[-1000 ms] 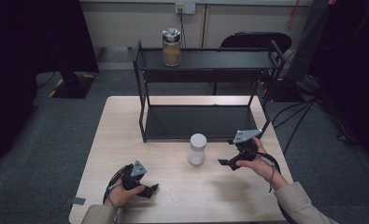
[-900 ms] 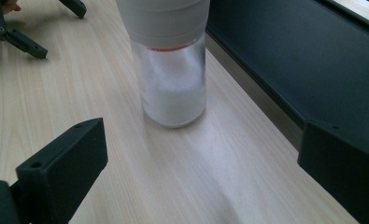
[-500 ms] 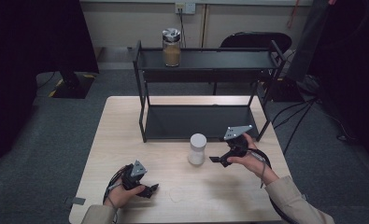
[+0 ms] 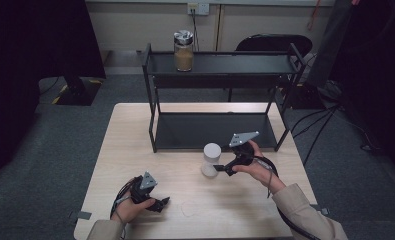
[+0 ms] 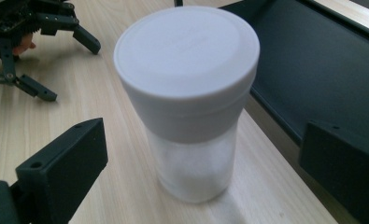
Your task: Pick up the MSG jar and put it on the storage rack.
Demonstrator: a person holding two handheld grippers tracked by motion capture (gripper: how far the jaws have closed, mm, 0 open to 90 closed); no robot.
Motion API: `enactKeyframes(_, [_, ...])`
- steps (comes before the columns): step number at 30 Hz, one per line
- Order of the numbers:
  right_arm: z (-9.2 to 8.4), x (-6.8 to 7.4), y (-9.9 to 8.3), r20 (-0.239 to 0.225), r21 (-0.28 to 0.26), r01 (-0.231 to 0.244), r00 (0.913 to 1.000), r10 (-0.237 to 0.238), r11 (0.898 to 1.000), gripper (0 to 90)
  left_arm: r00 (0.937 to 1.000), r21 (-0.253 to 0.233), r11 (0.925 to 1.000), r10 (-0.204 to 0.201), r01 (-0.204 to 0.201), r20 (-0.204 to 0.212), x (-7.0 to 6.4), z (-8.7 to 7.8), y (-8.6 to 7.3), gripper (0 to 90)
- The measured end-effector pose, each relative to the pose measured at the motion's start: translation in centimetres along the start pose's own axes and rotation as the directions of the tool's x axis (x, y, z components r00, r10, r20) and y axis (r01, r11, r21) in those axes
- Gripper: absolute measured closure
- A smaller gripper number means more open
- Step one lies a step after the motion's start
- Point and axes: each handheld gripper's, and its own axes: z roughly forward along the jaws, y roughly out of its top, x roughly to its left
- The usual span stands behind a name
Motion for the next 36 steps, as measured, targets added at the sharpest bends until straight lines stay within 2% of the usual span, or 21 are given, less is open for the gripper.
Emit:
enactKeyframes(12, [2.1,-0.1,-0.4,-0.017,-0.042,-0.015,0.9998,0.014,0.999,0.0,1.0000,0.000,1.0000,0.000,0.000,0.000,0.0,0.0,0.0,0.0])
enactKeyframes(14, [2.4,0.1,-0.3,-0.007,-0.039,-0.018,0.9998,0.017,0.999,2.6,1.0000,-0.001,1.0000,0.000,0.000,0.000,0.0,0.0,0.0,0.0])
enactKeyframes(19, [2.7,-0.2,-0.5,-0.022,-0.051,-0.019,0.9996,0.018,0.999,7.9,1.0000,-0.001,1.0000,-0.005,0.005,-0.001,0.0,0.0,0.0,0.0])
enactKeyframes(28, [3.6,-0.6,-1.0,-0.044,-0.062,0.032,0.9984,-0.035,0.998,24.2,1.0000,-0.001,1.0000,-0.005,0.005,0.000,0.0,0.0,0.0,0.0])
enactKeyframes(30, [3.7,-0.4,-0.9,-0.036,-0.060,0.059,0.9975,-0.062,0.996,25.1,1.0000,-0.001,1.0000,-0.006,0.006,-0.001,-0.1,0.0,0.0,0.0])
enactKeyframes(36, [3.8,-0.3,-1.0,-0.027,-0.078,0.082,0.9961,-0.084,0.994,33.7,1.0000,-0.001,1.0000,-0.006,0.006,-0.001,-0.1,0.0,0.0,0.0])
